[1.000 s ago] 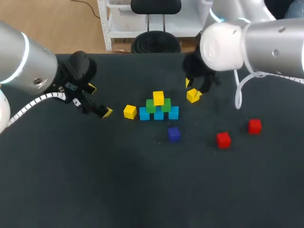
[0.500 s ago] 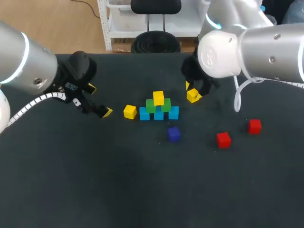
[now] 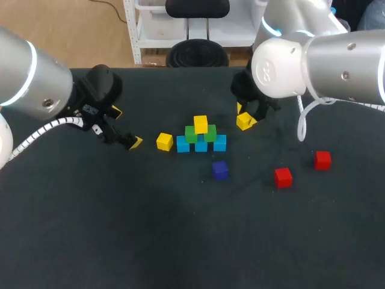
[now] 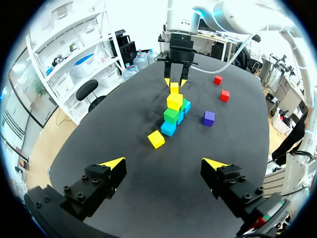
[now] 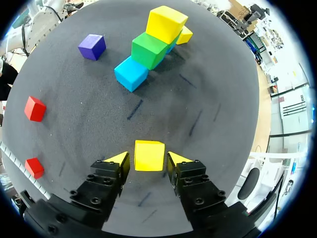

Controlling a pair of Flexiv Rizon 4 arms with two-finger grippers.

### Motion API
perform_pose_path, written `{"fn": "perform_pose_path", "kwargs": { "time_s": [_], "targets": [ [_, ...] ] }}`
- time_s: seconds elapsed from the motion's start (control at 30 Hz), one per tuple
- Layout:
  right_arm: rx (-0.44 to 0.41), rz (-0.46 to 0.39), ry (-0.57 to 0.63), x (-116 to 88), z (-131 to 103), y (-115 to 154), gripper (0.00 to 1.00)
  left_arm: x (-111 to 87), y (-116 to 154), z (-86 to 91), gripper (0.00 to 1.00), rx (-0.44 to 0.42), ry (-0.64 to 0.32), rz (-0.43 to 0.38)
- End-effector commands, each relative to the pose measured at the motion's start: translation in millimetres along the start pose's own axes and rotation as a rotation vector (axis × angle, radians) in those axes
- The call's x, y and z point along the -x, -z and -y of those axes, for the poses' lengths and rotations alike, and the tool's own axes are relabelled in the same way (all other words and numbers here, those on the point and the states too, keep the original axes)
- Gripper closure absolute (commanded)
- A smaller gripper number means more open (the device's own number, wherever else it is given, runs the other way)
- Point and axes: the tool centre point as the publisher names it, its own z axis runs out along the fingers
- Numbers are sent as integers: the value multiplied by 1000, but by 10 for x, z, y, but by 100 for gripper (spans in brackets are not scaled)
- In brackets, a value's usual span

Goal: Place the blue cubes, place green cubes on the blue cubes, place the yellow cubes on the green cubes, then place the red cubes on the yellow cubes, and place purple cube on the red cubes.

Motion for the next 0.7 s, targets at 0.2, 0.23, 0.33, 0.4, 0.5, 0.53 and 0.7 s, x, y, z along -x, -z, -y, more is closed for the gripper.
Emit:
{"fn": "perform_pose_path", "kwargs": {
  "time_s": [0.2, 0.23, 0.33, 0.4, 0.5, 0.53, 0.7],
  "targets": [
    [11, -5, -13, -41, 10, -49, 58, -13, 4, -8, 0, -3, -2, 5],
    [12, -5, -15, -43, 10, -52, 58, -13, 4, -8, 0, -3, -2, 5],
    [16, -6, -19, -48, 9, -59, 73, -13, 4, -8, 0, -3, -2, 5],
    [18, -7, -25, -50, 11, -61, 88, -13, 4, -8, 0, -3, -2, 5],
    [18, -12, -37, -51, 22, -52, 100, -13, 4, -8, 0, -3, -2, 5],
    [18, -14, -43, -51, 24, -46, 100, -13, 4, -8, 0, -3, -2, 5],
    [23, -48, -102, -32, 34, 5, 100, -13, 4, -8, 0, -3, -2, 5]
  ]
}}
